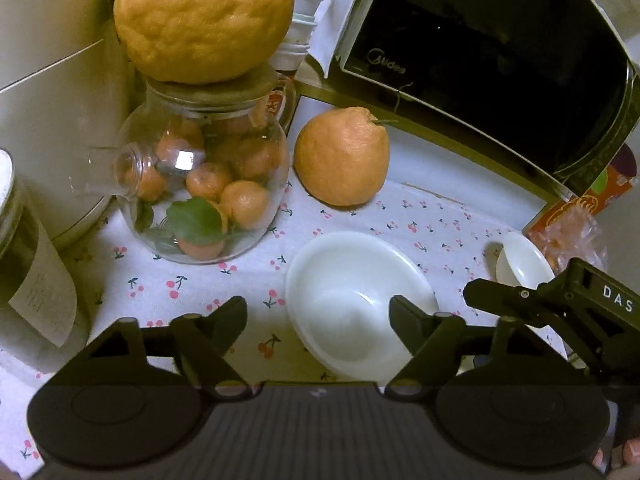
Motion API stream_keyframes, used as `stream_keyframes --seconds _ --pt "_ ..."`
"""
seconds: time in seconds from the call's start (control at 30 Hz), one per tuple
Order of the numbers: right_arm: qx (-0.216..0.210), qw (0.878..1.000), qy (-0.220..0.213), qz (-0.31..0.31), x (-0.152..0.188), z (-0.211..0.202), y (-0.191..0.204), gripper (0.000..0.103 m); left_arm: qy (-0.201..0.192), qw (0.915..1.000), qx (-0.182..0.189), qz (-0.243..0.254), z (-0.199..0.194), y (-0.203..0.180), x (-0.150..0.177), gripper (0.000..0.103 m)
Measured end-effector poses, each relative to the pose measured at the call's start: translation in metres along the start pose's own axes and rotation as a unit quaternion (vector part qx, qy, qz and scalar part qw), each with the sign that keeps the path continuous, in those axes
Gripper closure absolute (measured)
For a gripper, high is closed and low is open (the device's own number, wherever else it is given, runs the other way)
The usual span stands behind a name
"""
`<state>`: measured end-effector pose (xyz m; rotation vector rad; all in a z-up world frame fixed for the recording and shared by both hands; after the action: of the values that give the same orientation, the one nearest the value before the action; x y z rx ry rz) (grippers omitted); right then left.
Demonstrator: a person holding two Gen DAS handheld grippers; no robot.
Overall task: Organize plates and bowls
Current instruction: 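Move both tools to the white bowl beside the kumquat jar and grip its rim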
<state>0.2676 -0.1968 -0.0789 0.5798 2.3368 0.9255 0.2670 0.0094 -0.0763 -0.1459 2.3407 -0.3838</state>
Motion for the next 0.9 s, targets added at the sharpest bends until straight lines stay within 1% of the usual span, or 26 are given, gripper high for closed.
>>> stream_keyframes --seconds 0.07,0.1,0.17,0.27,0.33,0.47,0.53,0.7,0.87,0.9 --pt "-0.003 1.000 0.001 -0.002 0.001 0.003 0.002 0.014 0.000 1.0000 0.001 -0.004 0.003 0.002 0.000 0.037" --pt "-0.004 1.000 0.001 -0.001 0.001 0.005 0.003 0.014 0.001 1.0000 0.001 -0.008 0.004 0.003 0.001 0.038" --pt "-0.005 1.000 0.000 -0.001 0.002 0.008 0.004 0.018 -0.001 0.9999 0.001 -0.013 0.006 0.004 0.000 0.043" --pt "-0.005 1.000 0.002 0.001 0.005 0.013 0.006 0.027 -0.003 0.9998 0.002 -0.019 0.007 0.004 -0.001 0.048" --pt "-0.006 1.000 0.007 0.003 0.007 0.016 0.007 0.034 -0.004 0.9997 0.004 -0.025 0.008 0.005 -0.001 0.052" --pt "-0.004 1.000 0.007 0.000 0.008 0.019 0.008 0.043 -0.003 0.9997 -0.002 -0.025 0.010 0.006 0.001 0.059" --pt "-0.004 1.000 0.006 -0.002 0.009 0.019 0.008 0.049 -0.003 0.9997 -0.004 -0.026 0.012 0.007 0.002 0.061" --pt "0.000 1.000 0.005 -0.002 0.008 0.020 0.005 0.057 0.000 0.9995 -0.008 -0.030 0.013 0.010 0.003 0.064" --pt "-0.001 1.000 0.008 -0.003 0.009 0.022 0.003 0.066 0.002 0.9994 -0.007 -0.033 0.014 0.012 0.005 0.072" --pt "-0.002 1.000 0.008 -0.003 0.009 0.022 0.003 0.069 0.003 0.9995 -0.007 -0.032 0.014 0.012 0.005 0.072"
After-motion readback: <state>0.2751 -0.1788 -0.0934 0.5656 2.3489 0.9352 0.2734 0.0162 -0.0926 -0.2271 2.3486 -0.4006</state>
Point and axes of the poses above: each gripper's, at about its wrist camera, not at the fingertips, and z roughly the way its jaws point, y to its left, x to its underside, the point moved 7 cm from there along z, roughly the way its jaws point, and after that the axes turned 3 degrees about -y, right-handed, at the moved point
